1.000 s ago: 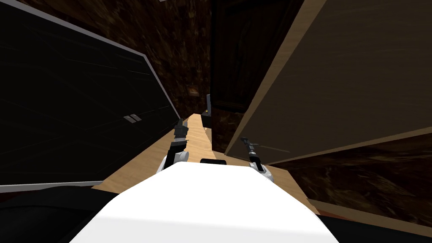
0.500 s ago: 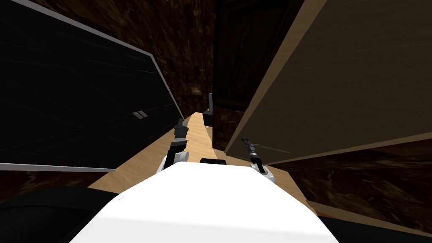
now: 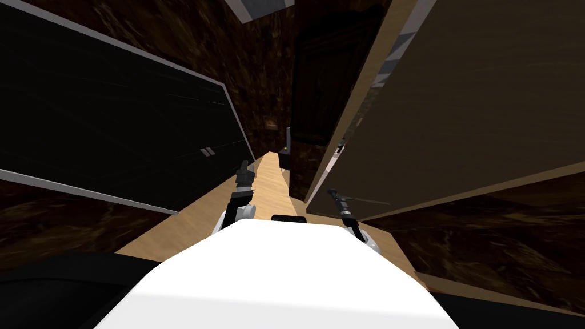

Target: Pull the door open

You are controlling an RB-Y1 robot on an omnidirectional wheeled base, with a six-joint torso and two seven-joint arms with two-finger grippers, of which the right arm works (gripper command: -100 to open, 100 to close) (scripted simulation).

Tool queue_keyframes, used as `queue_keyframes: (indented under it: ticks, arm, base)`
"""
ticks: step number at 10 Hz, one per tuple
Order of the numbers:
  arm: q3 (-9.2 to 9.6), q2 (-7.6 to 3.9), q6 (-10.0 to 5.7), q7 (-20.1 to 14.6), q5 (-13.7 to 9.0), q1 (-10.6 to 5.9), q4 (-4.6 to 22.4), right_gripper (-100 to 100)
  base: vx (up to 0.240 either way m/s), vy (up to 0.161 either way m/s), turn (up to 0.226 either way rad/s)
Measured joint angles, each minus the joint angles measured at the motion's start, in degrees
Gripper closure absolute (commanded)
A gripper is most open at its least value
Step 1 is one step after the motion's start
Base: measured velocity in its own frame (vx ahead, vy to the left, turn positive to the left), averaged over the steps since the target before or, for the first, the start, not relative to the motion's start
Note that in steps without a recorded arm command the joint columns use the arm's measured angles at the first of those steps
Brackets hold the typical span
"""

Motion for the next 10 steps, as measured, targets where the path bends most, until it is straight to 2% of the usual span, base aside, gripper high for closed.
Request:
queue_keyframes:
  ticks: [1,2,3,5,9,10]
  arm:
    - [0.47,-0.41,-1.02,-0.6,0.2,0.29,0.5,100]
    - [0.67,-0.32,-1.22,-0.7,0.3,0.44,0.6,100]
    - [0.72,-0.72,-1.82,-1.0,0.3,0.77,0.9,100]
    - [1.08,-1.49,-3.47,-2.0,0.5,2.15,0.5,100]
    - [1.73,-2.82,-7.22,-3.3,0.9,3.60,2.0,100]
    - [1.86,-3.34,-8.11,-3.8,0.9,4.45,1.9,100]
  base:
    - [-0.088,-0.034,0.028]
    - [-0.145,-0.031,0.180]
    - [-0.193,-0.078,0.164]
    - [-0.163,-0.067,0.113]
    - [-0.175,-0.046,0.134]
    - [-0.185,-0.071,0.139]
